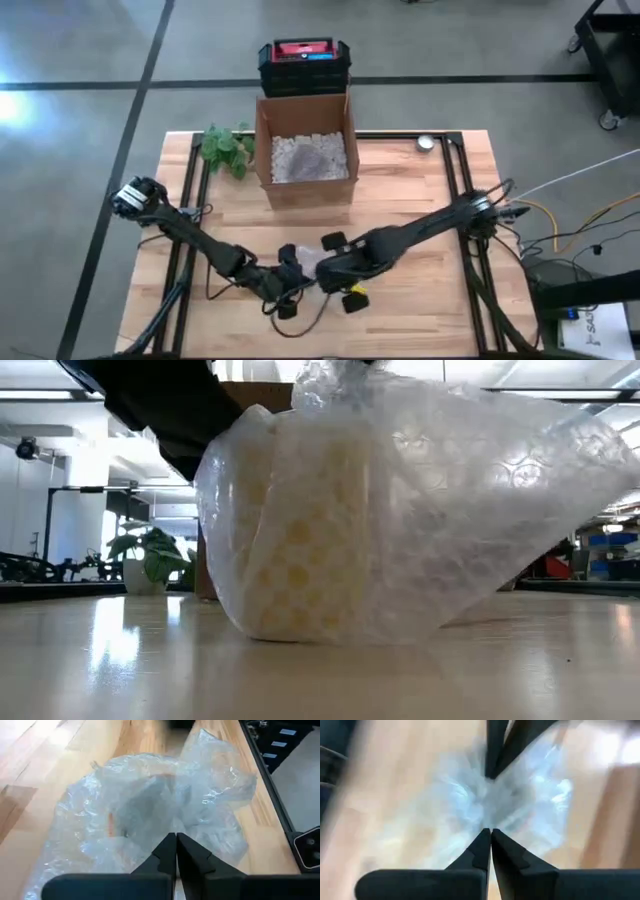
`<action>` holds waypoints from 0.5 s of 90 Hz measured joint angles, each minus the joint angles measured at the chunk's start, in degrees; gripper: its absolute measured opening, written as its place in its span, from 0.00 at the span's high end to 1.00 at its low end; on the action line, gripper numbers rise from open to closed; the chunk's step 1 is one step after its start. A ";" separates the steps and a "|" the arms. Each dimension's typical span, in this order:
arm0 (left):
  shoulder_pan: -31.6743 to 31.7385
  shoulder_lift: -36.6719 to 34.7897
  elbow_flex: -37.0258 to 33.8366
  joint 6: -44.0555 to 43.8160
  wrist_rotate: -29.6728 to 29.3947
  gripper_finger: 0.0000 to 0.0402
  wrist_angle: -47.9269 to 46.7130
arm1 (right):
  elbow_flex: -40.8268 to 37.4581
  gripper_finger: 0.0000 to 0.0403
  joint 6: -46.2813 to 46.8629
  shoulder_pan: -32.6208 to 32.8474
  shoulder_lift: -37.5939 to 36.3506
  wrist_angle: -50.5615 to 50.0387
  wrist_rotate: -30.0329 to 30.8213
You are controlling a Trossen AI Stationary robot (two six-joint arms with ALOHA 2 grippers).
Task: Wrap mug
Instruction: Wrap the yellow mug using the bubble wrap
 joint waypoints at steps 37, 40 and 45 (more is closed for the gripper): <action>0.00 -0.19 -0.11 0.58 0.02 1.00 1.43 | -3.04 1.00 1.96 1.86 1.40 0.49 0.70; 0.00 -0.21 -0.12 0.58 0.01 1.00 1.40 | -3.44 1.00 2.38 2.24 1.61 -0.03 0.73; 0.00 -0.27 -0.12 0.89 -0.09 1.00 1.38 | -3.48 1.00 3.62 2.92 1.15 0.38 0.84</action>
